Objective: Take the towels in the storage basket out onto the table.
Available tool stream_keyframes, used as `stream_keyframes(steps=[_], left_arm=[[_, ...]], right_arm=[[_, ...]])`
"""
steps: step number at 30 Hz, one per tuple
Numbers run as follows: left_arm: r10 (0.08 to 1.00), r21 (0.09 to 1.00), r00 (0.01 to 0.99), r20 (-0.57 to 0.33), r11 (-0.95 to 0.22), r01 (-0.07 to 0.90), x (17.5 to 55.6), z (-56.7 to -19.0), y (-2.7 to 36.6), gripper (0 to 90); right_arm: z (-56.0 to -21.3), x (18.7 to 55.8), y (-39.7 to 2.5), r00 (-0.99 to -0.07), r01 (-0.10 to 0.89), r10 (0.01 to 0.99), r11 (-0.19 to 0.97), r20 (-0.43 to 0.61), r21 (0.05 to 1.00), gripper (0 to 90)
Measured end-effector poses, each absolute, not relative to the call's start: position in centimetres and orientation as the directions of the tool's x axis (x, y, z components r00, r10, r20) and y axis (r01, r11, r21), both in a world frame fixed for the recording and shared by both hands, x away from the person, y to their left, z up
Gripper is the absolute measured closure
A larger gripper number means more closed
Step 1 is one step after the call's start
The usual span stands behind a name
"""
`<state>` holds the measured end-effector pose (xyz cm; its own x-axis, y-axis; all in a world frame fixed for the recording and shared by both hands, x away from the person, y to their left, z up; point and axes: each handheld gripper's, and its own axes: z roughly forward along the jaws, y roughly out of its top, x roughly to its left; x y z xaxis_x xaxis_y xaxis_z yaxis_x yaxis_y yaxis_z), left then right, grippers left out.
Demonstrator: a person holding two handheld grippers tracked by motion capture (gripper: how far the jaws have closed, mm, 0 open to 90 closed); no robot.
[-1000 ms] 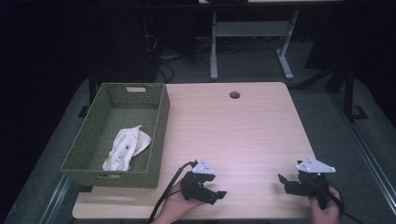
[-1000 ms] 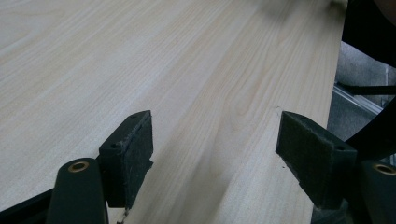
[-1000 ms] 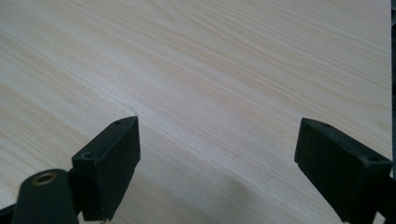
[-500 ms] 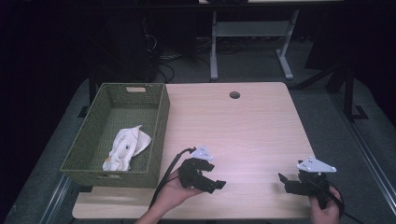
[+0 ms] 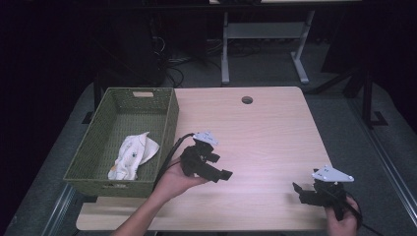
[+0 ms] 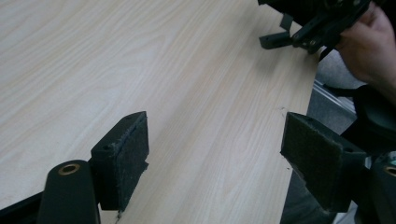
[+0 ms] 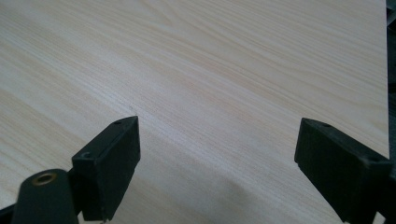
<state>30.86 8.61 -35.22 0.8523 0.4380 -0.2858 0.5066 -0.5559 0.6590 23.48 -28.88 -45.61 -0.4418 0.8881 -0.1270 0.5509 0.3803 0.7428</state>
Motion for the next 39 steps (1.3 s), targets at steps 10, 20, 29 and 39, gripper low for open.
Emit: stream_keyframes(steps=[10, 20, 29, 39], left_arm=[[0.452, 0.665, 0.833, -0.318, -0.52, 0.536, 33.1, -32.6, 10.1, 21.4], [0.476, 0.658, 0.813, -0.335, -0.499, 0.564, 34.4, -31.3, 11.9, 20.7], [0.505, 0.652, 0.793, -0.341, -0.48, 0.586, 35.1, -30.5, 13.9, 20.6], [0.565, 0.652, 0.754, -0.334, -0.439, 0.618, 35.9, -29.7, 17.8, 22.4]], right_arm=[[-45.5, 23.4, -29.0, -0.441, 0.551, 0.889, 0.38, -0.127, 0.743, 13.9], [-45.4, 23.4, -28.9, -0.442, 0.549, 0.888, 0.382, -0.129, 0.743, 13.9], [-45.4, 23.4, -29.0, -0.44, 0.545, 0.888, 0.382, -0.134, 0.746, 13.9], [-45.3, 23.4, -28.9, -0.439, 0.546, 0.888, 0.382, -0.133, 0.746, 13.9]])
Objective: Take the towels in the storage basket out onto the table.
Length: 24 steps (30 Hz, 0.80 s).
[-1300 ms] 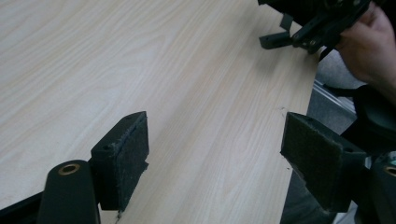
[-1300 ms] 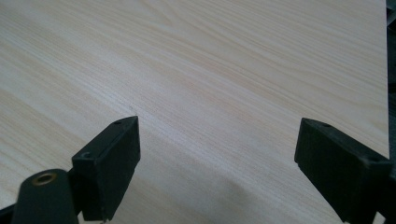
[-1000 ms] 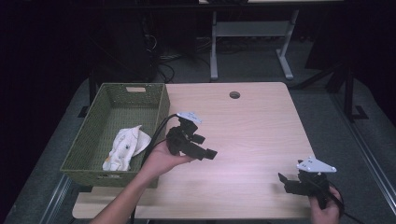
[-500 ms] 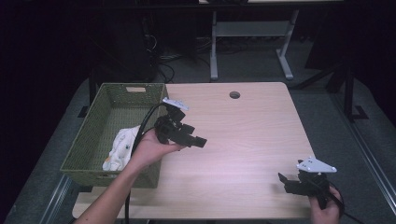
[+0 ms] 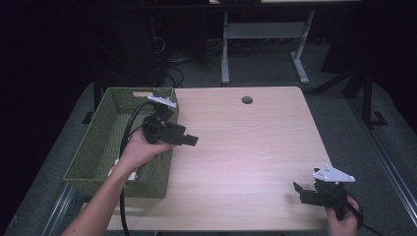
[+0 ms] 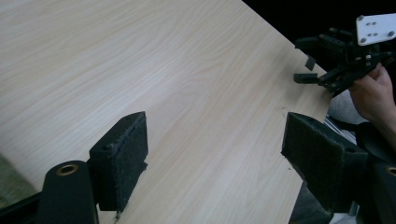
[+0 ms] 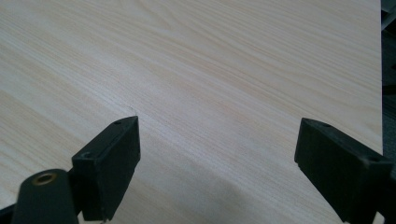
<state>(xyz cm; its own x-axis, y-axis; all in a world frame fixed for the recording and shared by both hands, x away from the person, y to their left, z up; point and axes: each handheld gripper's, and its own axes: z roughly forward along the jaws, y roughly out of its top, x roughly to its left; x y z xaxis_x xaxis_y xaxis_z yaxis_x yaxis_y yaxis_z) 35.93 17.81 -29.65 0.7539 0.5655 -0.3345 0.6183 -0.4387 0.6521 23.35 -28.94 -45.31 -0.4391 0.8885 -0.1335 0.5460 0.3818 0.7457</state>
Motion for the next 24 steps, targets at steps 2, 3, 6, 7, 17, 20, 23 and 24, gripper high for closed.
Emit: stream_keyframes(steps=[2, 3, 6, 7, 17, 20, 23, 24], left_arm=[[0.577, 0.647, 0.743, -0.34, -0.429, 0.63, 36.1, -29.7, 18.7, 22.5], [0.585, 0.646, 0.737, -0.338, -0.425, 0.634, 36.1, -29.7, 19.1, 22.7], [0.606, 0.645, 0.719, -0.342, -0.405, 0.648, 36.2, -29.8, 20.6, 23.0], [0.612, 0.645, 0.712, -0.344, -0.398, 0.653, 36.2, -29.8, 21.1, 23.2], [0.672, 0.628, 0.643, -0.368, -0.331, 0.705, 36.8, -30.6, 25.4, 24.7], [0.684, 0.621, 0.631, -0.366, -0.326, 0.713, 36.9, -30.7, 26.2, 24.7], [0.697, 0.622, 0.615, -0.368, -0.307, 0.72, 36.9, -30.7, 27.0, 24.9], [0.701, 0.619, 0.61, -0.369, -0.304, 0.724, 36.9, -30.8, 27.2, 24.9]], right_arm=[[-45.3, 23.3, -28.9, -0.439, 0.547, 0.889, 0.381, -0.132, 0.746, 13.9], [-45.3, 23.3, -28.9, -0.439, 0.546, 0.889, 0.381, -0.132, 0.746, 13.9], [-45.3, 23.3, -28.9, -0.438, 0.547, 0.889, 0.381, -0.133, 0.745, 13.9], [-45.3, 23.3, -28.9, -0.439, 0.548, 0.889, 0.382, -0.133, 0.745, 13.9], [-45.3, 23.3, -28.8, -0.44, 0.547, 0.888, 0.384, -0.135, 0.744, 13.9], [-45.3, 23.4, -28.8, -0.439, 0.546, 0.888, 0.385, -0.136, 0.744, 13.9], [-45.3, 23.3, -28.9, -0.439, 0.546, 0.888, 0.385, -0.137, 0.745, 13.9], [-45.3, 23.3, -28.9, -0.438, 0.546, 0.888, 0.384, -0.137, 0.745, 13.9]])
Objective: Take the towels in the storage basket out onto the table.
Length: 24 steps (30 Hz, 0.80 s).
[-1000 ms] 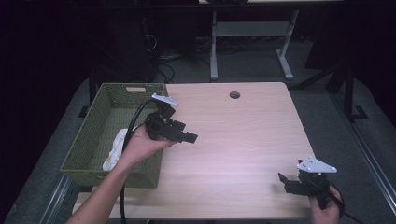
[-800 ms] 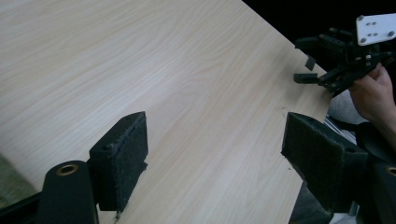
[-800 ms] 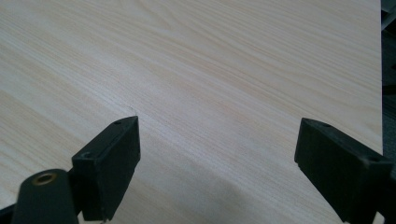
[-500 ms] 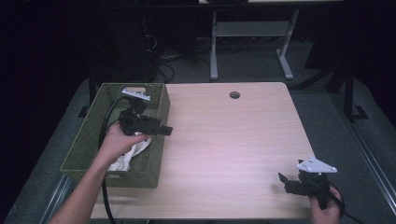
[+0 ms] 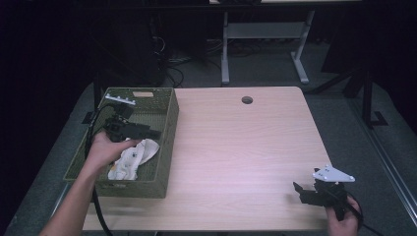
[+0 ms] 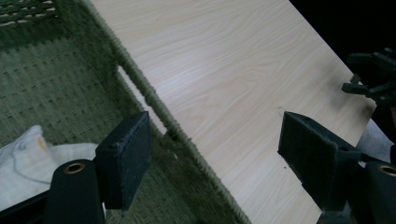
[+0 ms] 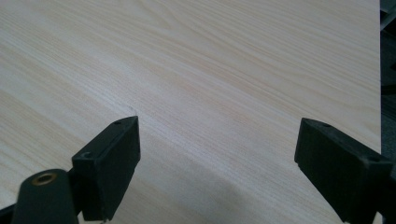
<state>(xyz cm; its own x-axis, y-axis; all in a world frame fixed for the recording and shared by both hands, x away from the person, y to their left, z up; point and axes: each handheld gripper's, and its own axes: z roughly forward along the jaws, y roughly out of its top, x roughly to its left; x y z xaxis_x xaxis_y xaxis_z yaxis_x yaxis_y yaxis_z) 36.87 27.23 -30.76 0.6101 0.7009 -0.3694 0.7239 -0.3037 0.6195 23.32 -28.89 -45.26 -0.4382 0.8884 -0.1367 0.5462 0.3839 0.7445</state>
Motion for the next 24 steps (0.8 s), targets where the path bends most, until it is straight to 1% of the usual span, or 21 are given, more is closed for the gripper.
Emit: stream_keyframes(steps=[9, 13, 19, 24], left_arm=[[0.742, 0.595, 0.561, -0.367, -0.277, 0.755, 37.0, -31.7, 29.5, 25.0], [0.77, 0.575, 0.533, -0.35, -0.273, 0.771, 37.2, -32.3, 30.4, 25.3], [0.809, 0.53, 0.483, -0.336, -0.261, 0.806, 37.5, -33.7, 31.9, 26.0], [0.846, 0.479, 0.441, -0.299, -0.267, 0.836, 37.7, -34.8, 32.8, 27.1]], right_arm=[[-45.2, 23.3, -28.8, -0.44, 0.545, 0.887, 0.386, -0.138, 0.744, 13.9], [-45.1, 23.3, -29.0, -0.434, 0.547, 0.891, 0.381, -0.137, 0.746, 13.9], [-45.1, 23.2, -29.0, -0.433, 0.543, 0.891, 0.38, -0.137, 0.749, 13.9], [-45.1, 23.3, -28.9, -0.436, 0.543, 0.889, 0.382, -0.137, 0.748, 13.9]])
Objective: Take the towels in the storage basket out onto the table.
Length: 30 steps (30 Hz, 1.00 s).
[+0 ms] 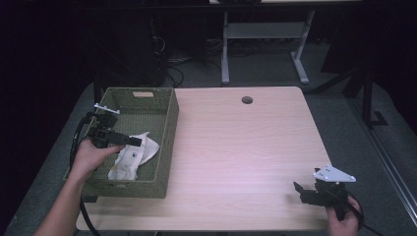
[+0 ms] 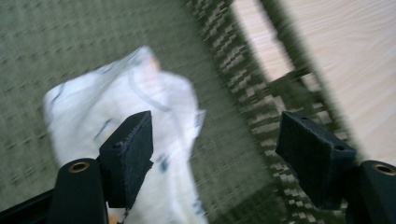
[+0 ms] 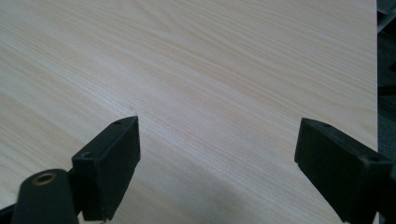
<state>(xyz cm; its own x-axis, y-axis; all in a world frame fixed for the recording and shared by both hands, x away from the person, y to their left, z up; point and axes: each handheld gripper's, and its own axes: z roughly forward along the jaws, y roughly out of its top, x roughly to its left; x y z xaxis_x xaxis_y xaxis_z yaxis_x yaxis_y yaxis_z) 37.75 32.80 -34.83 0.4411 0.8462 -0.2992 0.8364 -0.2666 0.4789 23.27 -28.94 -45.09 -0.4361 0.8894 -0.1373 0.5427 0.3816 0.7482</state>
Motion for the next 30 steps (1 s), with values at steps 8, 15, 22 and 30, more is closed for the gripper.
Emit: stream_keyframes(steps=[8, 15, 22, 30], left_arm=[[0.9, 0.379, 0.379, -0.217, -0.28, 0.882, 38.4, -36.8, 33.3, 28.3], [0.917, 0.294, 0.365, -0.159, -0.309, 0.904, 38.7, -38.3, 33.0, 31.0], [0.914, 0.209, 0.392, -0.105, -0.365, 0.907, 39.1, -39.5, 32.0, 37.0], [0.913, 0.134, 0.402, -0.071, -0.391, 0.911, 39.2, -40.4, 31.8, 49.0]], right_arm=[[-45.1, 23.2, -29.0, -0.435, 0.541, 0.89, 0.38, -0.137, 0.751, 13.9], [-45.0, 23.2, -29.0, -0.436, 0.54, 0.889, 0.381, -0.137, 0.75, 13.9], [-45.0, 23.3, -29.0, -0.437, 0.537, 0.889, 0.38, -0.137, 0.753, 13.9], [-44.9, 23.2, -29.0, -0.438, 0.536, 0.889, 0.378, -0.134, 0.755, 13.9]])
